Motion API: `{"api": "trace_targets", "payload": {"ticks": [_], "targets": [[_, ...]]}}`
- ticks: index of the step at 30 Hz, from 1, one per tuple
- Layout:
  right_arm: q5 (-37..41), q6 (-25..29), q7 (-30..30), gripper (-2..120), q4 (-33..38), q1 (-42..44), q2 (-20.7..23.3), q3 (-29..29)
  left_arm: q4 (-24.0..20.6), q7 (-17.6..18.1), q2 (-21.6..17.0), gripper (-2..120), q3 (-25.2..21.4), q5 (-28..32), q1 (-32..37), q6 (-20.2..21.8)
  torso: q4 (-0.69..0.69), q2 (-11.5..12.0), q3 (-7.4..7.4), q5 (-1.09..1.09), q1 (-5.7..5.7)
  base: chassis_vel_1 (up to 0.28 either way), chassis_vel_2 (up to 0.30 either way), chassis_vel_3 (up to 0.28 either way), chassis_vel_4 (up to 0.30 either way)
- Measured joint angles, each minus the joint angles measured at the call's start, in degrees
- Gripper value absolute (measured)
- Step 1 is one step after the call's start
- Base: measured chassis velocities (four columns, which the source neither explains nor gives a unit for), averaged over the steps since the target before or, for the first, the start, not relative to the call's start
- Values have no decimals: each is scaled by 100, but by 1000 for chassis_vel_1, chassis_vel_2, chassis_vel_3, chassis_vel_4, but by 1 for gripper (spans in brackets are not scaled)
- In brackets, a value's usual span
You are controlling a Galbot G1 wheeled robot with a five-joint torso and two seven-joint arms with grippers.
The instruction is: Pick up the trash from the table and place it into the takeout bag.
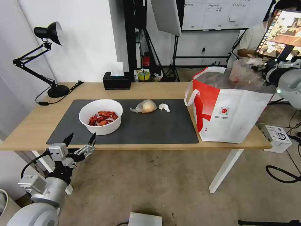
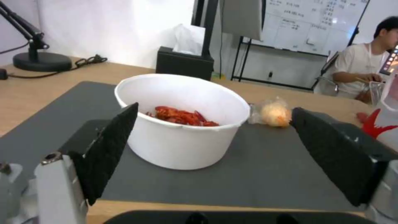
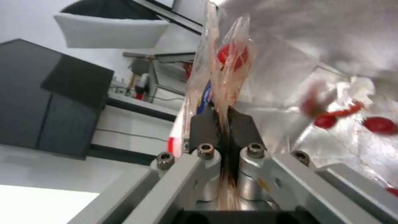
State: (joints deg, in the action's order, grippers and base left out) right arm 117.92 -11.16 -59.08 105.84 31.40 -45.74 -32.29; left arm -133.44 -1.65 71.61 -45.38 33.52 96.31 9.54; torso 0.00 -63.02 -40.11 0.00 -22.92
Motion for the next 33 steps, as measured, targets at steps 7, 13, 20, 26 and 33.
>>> {"api": "trace_targets", "payload": {"ticks": [7, 13, 20, 26, 33], "targets": [[-213, 34, -26, 22, 39, -7, -66, 19, -32, -23, 88, 100, -48, -3, 52, 1, 0, 0, 0, -1, 0, 0, 0, 0, 0], [-231, 38, -56, 46, 119, 12, -44, -2, -35, -40, 89, 100, -119, 2, 90, 2, 0, 0, 0, -1, 0, 0, 0, 0, 0], [-554, 37, 674, 71, 418, 384, 30, -91, -10, -45, 84, 100, -133, 14, 80, 2, 1, 0, 0, -1, 0, 0, 0, 0, 0], [-1978, 36, 2281, 92, 952, 1218, 143, -84, 36, -45, 83, 100, -148, 45, 33, 1, 0, 0, 0, 1, 0, 0, 0, 0, 0], [-3311, 262, 3630, 100, 1579, 2150, 243, -143, 75, -19, 75, 100, -138, 85, 17, -52, 0, 0, 1, -1, 1, 0, 0, 0, 0]]}}
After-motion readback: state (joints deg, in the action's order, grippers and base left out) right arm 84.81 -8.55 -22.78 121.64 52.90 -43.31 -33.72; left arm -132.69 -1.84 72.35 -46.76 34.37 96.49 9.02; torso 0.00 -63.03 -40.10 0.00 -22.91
